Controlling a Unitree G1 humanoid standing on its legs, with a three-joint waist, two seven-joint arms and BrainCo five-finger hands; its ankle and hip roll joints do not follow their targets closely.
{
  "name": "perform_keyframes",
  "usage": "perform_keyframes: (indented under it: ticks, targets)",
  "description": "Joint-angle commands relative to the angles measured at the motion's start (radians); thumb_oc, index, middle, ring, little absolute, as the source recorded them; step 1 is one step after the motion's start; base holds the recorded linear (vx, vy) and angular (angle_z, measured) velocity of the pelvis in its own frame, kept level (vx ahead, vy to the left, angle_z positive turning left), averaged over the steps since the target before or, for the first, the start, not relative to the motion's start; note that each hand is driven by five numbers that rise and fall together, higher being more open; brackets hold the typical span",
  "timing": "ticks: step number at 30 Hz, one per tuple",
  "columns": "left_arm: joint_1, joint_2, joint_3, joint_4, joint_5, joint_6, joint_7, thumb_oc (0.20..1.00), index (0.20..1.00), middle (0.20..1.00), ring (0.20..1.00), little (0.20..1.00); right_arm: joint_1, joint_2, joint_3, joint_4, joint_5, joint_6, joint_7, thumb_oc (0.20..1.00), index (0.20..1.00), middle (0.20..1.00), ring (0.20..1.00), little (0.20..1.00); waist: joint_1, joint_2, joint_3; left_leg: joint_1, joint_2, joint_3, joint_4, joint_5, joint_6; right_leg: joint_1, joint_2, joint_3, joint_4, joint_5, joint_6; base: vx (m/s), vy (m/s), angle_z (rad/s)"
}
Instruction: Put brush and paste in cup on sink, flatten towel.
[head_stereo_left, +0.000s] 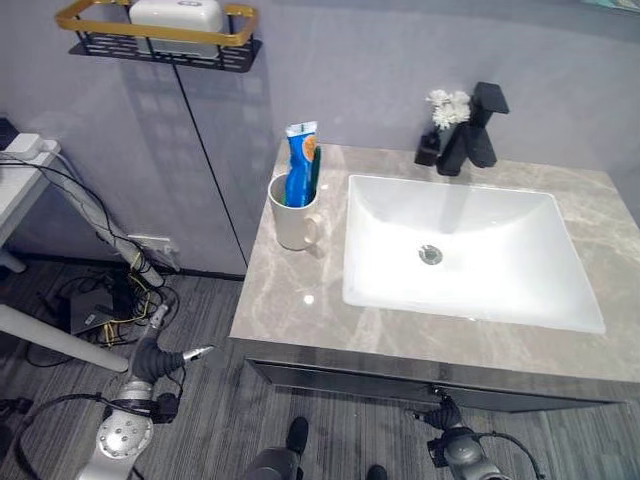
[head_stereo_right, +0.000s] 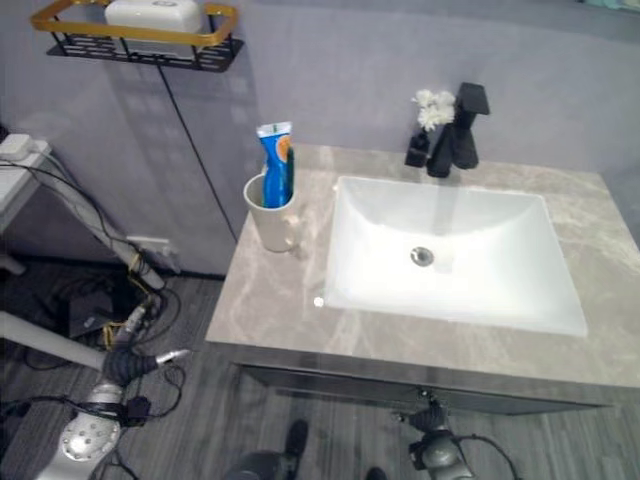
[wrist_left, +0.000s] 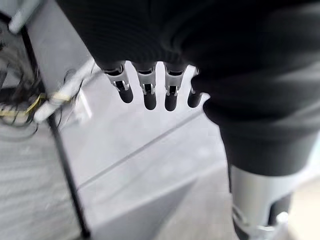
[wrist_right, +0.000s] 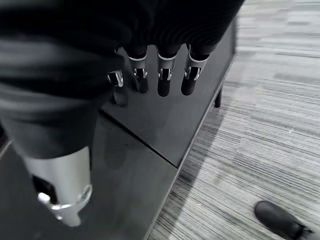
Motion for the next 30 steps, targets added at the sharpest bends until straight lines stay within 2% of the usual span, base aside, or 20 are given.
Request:
perform_keyframes:
  ticks: [1, 3, 5, 6, 7, 10, 14, 20, 22, 27, 30]
  targets:
    - [0.038, 0.034, 0.048, -0.081, -0.041, -0.081, -0.017, 1.000, 1.000, 1.000, 1.000, 1.000, -0.012, -0.027, 0.034, -0.010, -0.021, -0.012, 0.005, 1.000, 1.000, 1.000, 1.000, 1.000, 0.016, -0.013, -0.021, -0.084, 0.076, -0.018, 0.111, -0.050, -0.034, -0.005, -0.030, -0.047, 0.035, 0.055, 0.055, 0.00, 0.000, 0.00]
    - [0.076, 0.051, 0.084, -0.118, -0.062, -0.086, -0.033, 1.000, 1.000, 1.000, 1.000, 1.000, -0.012, -0.023, 0.036, 0.024, -0.033, -0.006, 0.009, 1.000, 1.000, 1.000, 1.000, 1.000, 0.027, -0.014, -0.023, -0.075, 0.077, -0.018, 0.088, -0.045, -0.033, -0.006, -0.035, -0.068, 0.033, 0.065, 0.060, 0.01, 0.005, 0.02]
    - [0.093, 0.056, 0.108, -0.148, -0.087, -0.088, -0.044, 0.865, 0.865, 0.865, 0.865, 0.865, -0.010, -0.023, 0.037, 0.036, -0.043, -0.003, 0.012, 1.000, 1.000, 1.000, 1.000, 1.000, 0.034, -0.014, -0.024, -0.070, 0.079, -0.018, 0.083, -0.044, -0.034, -0.003, -0.037, -0.078, 0.031, 0.069, 0.062, 0.00, 0.000, 0.00]
    - [0.108, 0.063, 0.129, -0.171, -0.111, -0.096, -0.057, 0.551, 0.551, 0.551, 0.551, 0.551, -0.008, -0.025, 0.037, 0.046, -0.051, 0.001, 0.013, 1.000, 1.000, 1.000, 1.000, 1.000, 0.042, -0.013, -0.025, -0.068, 0.080, -0.016, 0.082, -0.045, -0.035, -0.001, -0.038, -0.090, 0.027, 0.071, 0.064, 0.03, -0.025, 0.07]
    - [0.159, 0.071, 0.202, -0.255, -0.197, -0.108, -0.093, 0.200, 0.200, 0.200, 0.200, 0.200, -0.012, -0.033, 0.037, 0.065, -0.069, 0.010, 0.024, 1.000, 1.000, 1.000, 1.000, 1.000, 0.064, -0.009, -0.015, -0.065, 0.085, -0.015, 0.083, -0.043, -0.040, -0.002, -0.035, -0.120, 0.020, 0.080, 0.066, 0.02, -0.039, 0.03]
    - [0.162, 0.070, 0.245, -0.319, -0.284, -0.111, -0.118, 0.200, 0.200, 0.200, 0.200, 0.200, -0.009, -0.039, 0.027, 0.054, -0.057, 0.011, 0.026, 1.000, 1.000, 1.000, 1.000, 1.000, 0.069, -0.002, -0.003, -0.073, 0.090, -0.018, 0.082, -0.034, -0.047, -0.006, -0.030, -0.128, 0.009, 0.077, 0.063, -0.01, -0.032, 0.00]
    - [0.138, 0.083, 0.250, -0.351, -0.351, -0.108, -0.150, 0.200, 0.200, 0.200, 0.200, 0.200, -0.003, -0.043, 0.019, 0.044, -0.043, 0.009, 0.032, 1.000, 1.000, 1.000, 1.000, 1.000, 0.061, 0.004, -0.003, -0.080, 0.093, -0.019, 0.072, -0.024, -0.052, -0.003, -0.031, -0.130, -0.014, 0.080, 0.061, 0.00, -0.009, 0.02]
    - [0.075, 0.121, 0.237, -0.403, -0.487, -0.090, -0.213, 0.200, 0.200, 0.200, 0.200, 0.200, 0.023, -0.054, 0.026, 0.006, -0.036, 0.000, 0.061, 1.000, 1.000, 1.000, 1.000, 1.000, 0.024, 0.024, -0.007, -0.089, 0.094, -0.022, 0.058, -0.012, -0.057, -0.018, -0.027, -0.109, -0.027, 0.076, 0.054, 0.01, -0.003, 0.02]
    - [0.053, 0.124, 0.212, -0.399, -0.575, -0.075, -0.234, 0.200, 0.200, 0.200, 0.200, 0.200, 0.044, -0.058, 0.025, -0.035, -0.018, -0.008, 0.078, 1.000, 1.000, 1.000, 1.000, 1.000, 0.001, 0.031, -0.007, -0.089, 0.095, -0.018, 0.051, -0.010, -0.056, -0.029, -0.027, -0.100, -0.033, 0.081, 0.054, 0.00, 0.000, 0.00]
    - [0.021, 0.149, 0.181, -0.371, -0.627, -0.056, -0.243, 0.200, 0.200, 0.200, 0.200, 0.200, 0.051, -0.067, 0.034, -0.060, -0.008, -0.012, 0.093, 1.000, 1.000, 1.000, 1.000, 1.000, -0.022, 0.038, 0.000, -0.106, 0.096, -0.009, 0.056, -0.011, -0.055, -0.052, -0.028, -0.083, -0.035, 0.088, 0.054, 0.00, 0.009, -0.10]
    - [0.021, 0.149, 0.181, -0.371, -0.627, -0.056, -0.243, 0.200, 0.200, 0.200, 0.200, 0.200, 0.051, -0.067, 0.034, -0.060, -0.008, -0.012, 0.093, 1.000, 1.000, 1.000, 1.000, 1.000, -0.022, 0.038, 0.000, -0.106, 0.096, -0.009, 0.056, -0.011, -0.055, -0.052, -0.028, -0.083, -0.035, 0.088, 0.054, -0.01, 0.004, -0.03]
